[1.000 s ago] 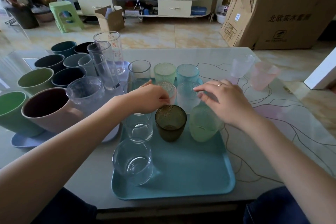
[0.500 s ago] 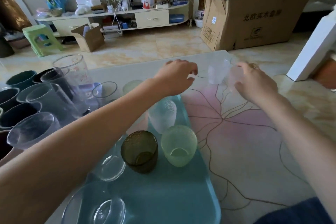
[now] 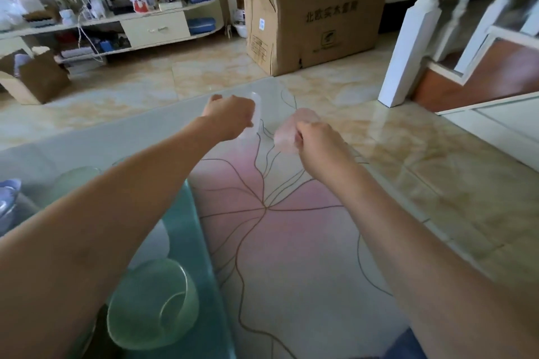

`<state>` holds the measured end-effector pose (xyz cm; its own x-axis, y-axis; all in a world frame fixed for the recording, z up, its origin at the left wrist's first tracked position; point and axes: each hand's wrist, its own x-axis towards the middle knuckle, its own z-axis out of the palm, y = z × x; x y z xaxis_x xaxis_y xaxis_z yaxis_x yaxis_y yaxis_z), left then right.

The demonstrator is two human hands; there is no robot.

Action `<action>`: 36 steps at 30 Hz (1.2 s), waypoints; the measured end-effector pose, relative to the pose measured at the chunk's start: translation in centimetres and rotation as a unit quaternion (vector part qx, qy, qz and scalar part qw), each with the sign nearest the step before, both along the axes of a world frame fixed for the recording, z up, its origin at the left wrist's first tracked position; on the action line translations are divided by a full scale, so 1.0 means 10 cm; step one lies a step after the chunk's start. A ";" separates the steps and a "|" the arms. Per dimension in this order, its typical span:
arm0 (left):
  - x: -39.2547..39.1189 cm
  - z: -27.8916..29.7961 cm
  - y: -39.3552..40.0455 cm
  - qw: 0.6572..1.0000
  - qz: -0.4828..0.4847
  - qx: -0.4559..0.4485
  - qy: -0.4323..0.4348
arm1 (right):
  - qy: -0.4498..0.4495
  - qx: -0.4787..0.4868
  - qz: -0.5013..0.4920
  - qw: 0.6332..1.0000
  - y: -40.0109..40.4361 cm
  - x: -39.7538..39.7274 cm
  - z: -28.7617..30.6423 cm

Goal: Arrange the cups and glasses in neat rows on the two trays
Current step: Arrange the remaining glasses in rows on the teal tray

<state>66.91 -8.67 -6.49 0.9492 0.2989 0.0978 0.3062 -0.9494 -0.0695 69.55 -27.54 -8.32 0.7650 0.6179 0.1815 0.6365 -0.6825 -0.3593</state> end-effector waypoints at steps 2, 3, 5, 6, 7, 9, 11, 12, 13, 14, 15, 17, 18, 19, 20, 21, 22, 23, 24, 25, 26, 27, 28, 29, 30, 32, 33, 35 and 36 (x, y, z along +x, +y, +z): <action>-0.15 0.19 0.01 0.998 0.018 -0.055 -0.036 | 0.009 0.020 0.005 1.000 -0.01 -0.03 0.04; -0.26 0.31 0.00 0.995 0.025 -0.082 -0.054 | 0.022 0.023 0.013 0.999 -0.02 -0.06 0.08; -0.57 0.56 -0.05 0.992 0.027 -0.100 -0.076 | 0.056 0.025 0.045 0.997 -0.04 -0.15 0.17; -0.75 0.67 -0.09 0.991 0.022 -0.101 -0.083 | 0.069 0.030 0.064 0.995 -0.05 -0.21 0.21; -0.95 0.77 -0.15 0.991 0.014 -0.100 -0.089 | 0.077 0.040 0.082 0.993 -0.08 -0.27 0.27; -1.41 0.96 -0.28 0.990 -0.001 -0.103 -0.096 | 0.081 0.066 0.106 0.989 -0.15 -0.42 0.37; -1.88 1.10 -0.44 0.989 -0.009 -0.109 -0.098 | 0.086 0.079 0.125 0.985 -0.22 -0.61 0.48; -2.13 1.15 -0.53 0.989 -0.013 -0.112 -0.101 | 0.084 0.076 0.138 0.984 -0.25 -0.72 0.53; -2.36 1.19 -0.63 0.987 -0.015 -0.119 -0.102 | 0.083 0.069 0.150 0.983 -0.29 -0.84 0.57; -2.59 1.21 -0.72 0.987 -0.019 -0.123 -0.101 | 0.088 0.066 0.155 0.982 -0.31 -0.94 0.60; -2.80 1.23 -0.82 0.987 -0.020 -0.125 -0.099 | 0.099 0.067 0.157 0.980 -0.34 -1.04 0.61; -3.17 1.24 -1.00 0.987 -0.007 -0.134 -0.089 | 0.114 0.066 0.151 0.980 -0.42 -1.18 0.63; -3.33 1.23 -1.08 0.986 -0.001 -0.142 -0.086 | 0.113 0.069 0.142 0.981 -0.49 -1.23 0.64; -3.47 1.19 -1.14 0.985 0.003 -0.151 -0.087 | 0.112 0.075 0.130 0.982 -0.56 -1.26 0.63; -3.58 1.15 -1.19 0.985 0.006 -0.152 -0.085 | 0.110 0.085 0.117 0.983 -0.66 -1.30 0.62; -3.67 1.09 -1.22 0.986 0.013 -0.147 -0.080 | 0.109 0.093 0.104 0.984 -0.76 -1.34 0.60; -3.75 1.02 -1.23 0.989 0.019 -0.132 -0.070 | 0.107 0.095 0.094 0.985 -0.85 -1.40 0.58; -3.80 0.94 -1.23 0.991 0.021 -0.122 -0.060 | 0.104 0.092 0.091 0.986 -0.93 -1.46 0.54; -3.84 0.85 -1.23 0.991 0.015 -0.118 -0.057 | 0.102 0.084 0.095 0.987 -1.00 -1.54 0.51; -3.87 0.76 -1.25 0.992 0.009 -0.115 -0.055 | 0.103 0.077 0.103 0.986 -1.05 -1.62 0.47; -3.89 0.65 -1.24 0.994 0.005 -0.099 -0.047 | 0.106 0.074 0.115 0.985 -1.08 -1.71 0.46; -3.91 0.56 -1.24 0.997 -0.011 -0.070 -0.034 | 0.107 0.079 0.129 0.983 -1.10 -1.79 0.45; -3.91 0.47 -1.22 0.998 -0.023 -0.047 -0.025 | 0.103 0.085 0.145 0.980 -1.12 -1.87 0.45; -3.91 0.36 -1.19 0.999 -0.033 -0.028 -0.018 | 0.095 0.086 0.160 0.979 -1.13 -1.94 0.44; -3.91 0.28 -1.18 0.999 -0.035 -0.033 0.009 | 0.081 0.079 0.176 0.978 -1.15 -2.02 0.41; -3.93 0.11 -1.15 0.998 -0.036 -0.046 0.039 | 0.049 0.068 0.205 0.975 -1.17 -2.17 0.35; -3.93 0.06 -1.15 0.997 -0.035 -0.052 0.052 | 0.032 0.075 0.219 0.972 -1.17 -2.25 0.31; -3.96 0.03 -1.15 0.997 -0.043 -0.035 0.056 | -0.001 0.098 0.247 0.964 -1.17 -2.39 0.25; -3.97 0.03 -1.15 0.997 -0.041 -0.034 0.064 | -0.016 0.102 0.261 0.960 -1.16 -2.46 0.24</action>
